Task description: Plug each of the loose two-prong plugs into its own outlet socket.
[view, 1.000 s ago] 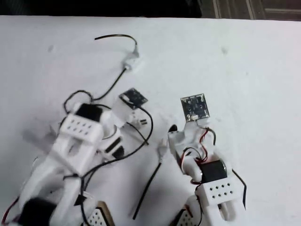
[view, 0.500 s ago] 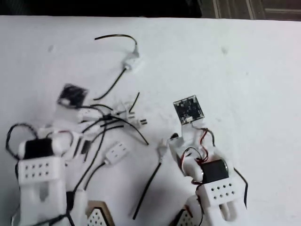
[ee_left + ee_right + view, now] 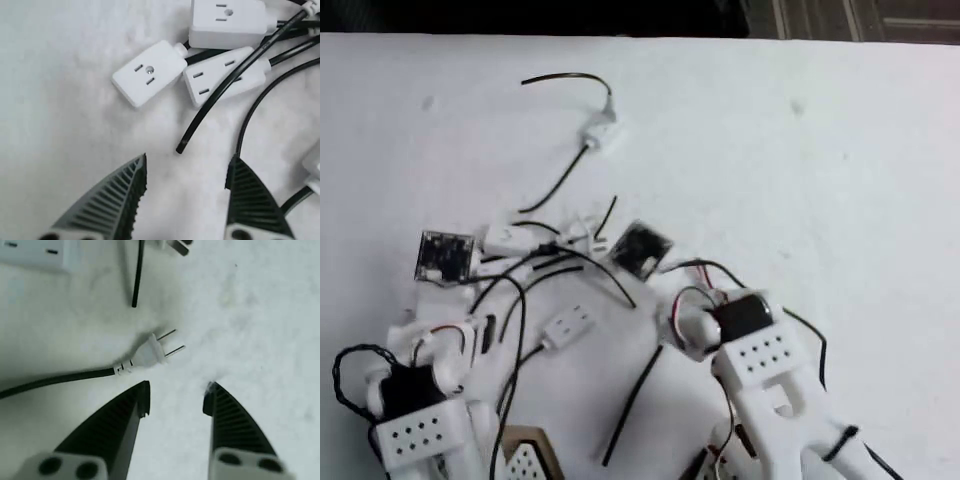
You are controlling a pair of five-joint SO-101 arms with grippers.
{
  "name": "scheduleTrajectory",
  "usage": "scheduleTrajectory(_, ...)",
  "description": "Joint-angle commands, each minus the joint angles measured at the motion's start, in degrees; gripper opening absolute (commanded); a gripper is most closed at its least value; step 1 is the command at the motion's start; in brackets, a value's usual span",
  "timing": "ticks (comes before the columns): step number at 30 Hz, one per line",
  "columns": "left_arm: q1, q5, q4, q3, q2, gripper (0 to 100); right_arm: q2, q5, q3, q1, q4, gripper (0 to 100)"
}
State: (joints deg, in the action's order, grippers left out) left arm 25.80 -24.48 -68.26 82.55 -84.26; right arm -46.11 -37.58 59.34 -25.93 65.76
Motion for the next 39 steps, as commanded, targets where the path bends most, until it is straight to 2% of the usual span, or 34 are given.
scheduleTrajectory(1, 0.5, -0.3, -0.4, 0.8, -3.8, 26, 2.2, -18.6, -3.2, -0.6, 0.2, 17.3)
scheduleTrajectory(7, 1.2, -0.2, -0.4, 1.1, -4.4, 26, 2.6, -47.4, -3.3, -0.3, 0.3, 17.3)
scheduleTrajectory(11, 1.4, -0.1, -0.4, 1.1, -4.4, 26, 3.1, -53.5, -3.1, -0.3, 1.3, 17.3)
scheduleTrajectory(17, 1.4, -0.3, -0.4, 1.2, -4.4, 26, 3.2, -54.9, 2.5, -6.4, 1.5, 17.5)
scheduleTrajectory(21, 1.4, -0.3, -0.4, 1.2, -4.4, 26, 3.2, -54.8, 5.7, -8.8, -3.2, 17.3)
scheduleTrajectory(25, 1.4, -0.3, -0.4, 1.3, -4.4, 26, 7.4, -54.7, 5.9, -8.7, -5.3, 17.3)
scheduleTrajectory(30, 1.4, -0.3, -0.4, 1.3, -4.4, 26, 21.9, -54.3, 4.0, -8.5, -11.6, 17.2)
scheduleTrajectory(37, 1.4, -0.4, -0.4, 1.3, -4.4, 26, 35.6, -51.6, -8.0, -3.6, -9.5, 1.2)
scheduleTrajectory(39, 1.4, -0.4, -0.4, 1.3, -4.4, 26, 36.5, -51.5, -9.6, -1.6, -9.5, 2.2)
